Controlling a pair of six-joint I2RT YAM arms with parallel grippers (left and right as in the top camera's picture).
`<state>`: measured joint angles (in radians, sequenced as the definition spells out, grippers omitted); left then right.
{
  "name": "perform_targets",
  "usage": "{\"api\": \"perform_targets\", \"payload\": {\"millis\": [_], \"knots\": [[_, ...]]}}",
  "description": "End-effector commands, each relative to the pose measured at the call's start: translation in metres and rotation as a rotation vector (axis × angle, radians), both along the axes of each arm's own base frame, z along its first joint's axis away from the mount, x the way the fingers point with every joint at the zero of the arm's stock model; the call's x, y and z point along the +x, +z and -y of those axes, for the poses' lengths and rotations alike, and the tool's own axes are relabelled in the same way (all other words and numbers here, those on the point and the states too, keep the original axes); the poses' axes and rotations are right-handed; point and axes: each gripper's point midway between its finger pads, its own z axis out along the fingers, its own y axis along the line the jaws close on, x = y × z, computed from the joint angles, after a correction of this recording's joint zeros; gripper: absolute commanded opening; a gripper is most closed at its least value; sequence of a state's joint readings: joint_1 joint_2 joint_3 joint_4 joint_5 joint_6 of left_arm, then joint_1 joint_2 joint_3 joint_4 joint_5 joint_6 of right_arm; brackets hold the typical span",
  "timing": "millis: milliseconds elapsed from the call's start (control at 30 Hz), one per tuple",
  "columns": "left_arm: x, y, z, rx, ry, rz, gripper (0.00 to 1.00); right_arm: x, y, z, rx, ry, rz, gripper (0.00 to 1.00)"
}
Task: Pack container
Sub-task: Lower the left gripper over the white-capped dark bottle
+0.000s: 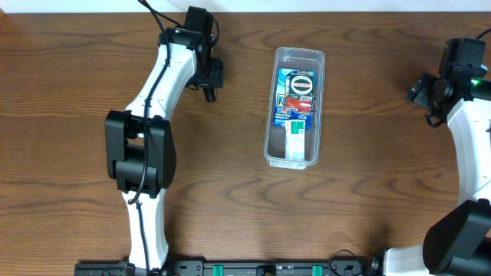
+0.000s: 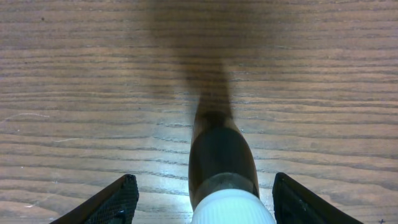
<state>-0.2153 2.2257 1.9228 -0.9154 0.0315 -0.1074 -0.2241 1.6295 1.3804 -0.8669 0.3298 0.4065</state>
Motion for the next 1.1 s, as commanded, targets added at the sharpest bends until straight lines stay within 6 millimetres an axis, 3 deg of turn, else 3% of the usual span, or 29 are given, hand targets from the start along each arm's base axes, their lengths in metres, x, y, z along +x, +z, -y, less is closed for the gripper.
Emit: {"api": "perform_targets", "payload": {"millis": [0, 1067], "knots": [[0.001, -0.005, 0.002, -0.01, -0.001, -0.009, 0.71, -0.001, -0.002, 0.003, -0.003, -0.018, -0.005, 0.99], [-0.004, -0.017, 0.004, -0.018, -0.004, -0.033, 0.71, -0.001, -0.002, 0.003, -0.003, -0.019, -0.005, 0.99]]}}
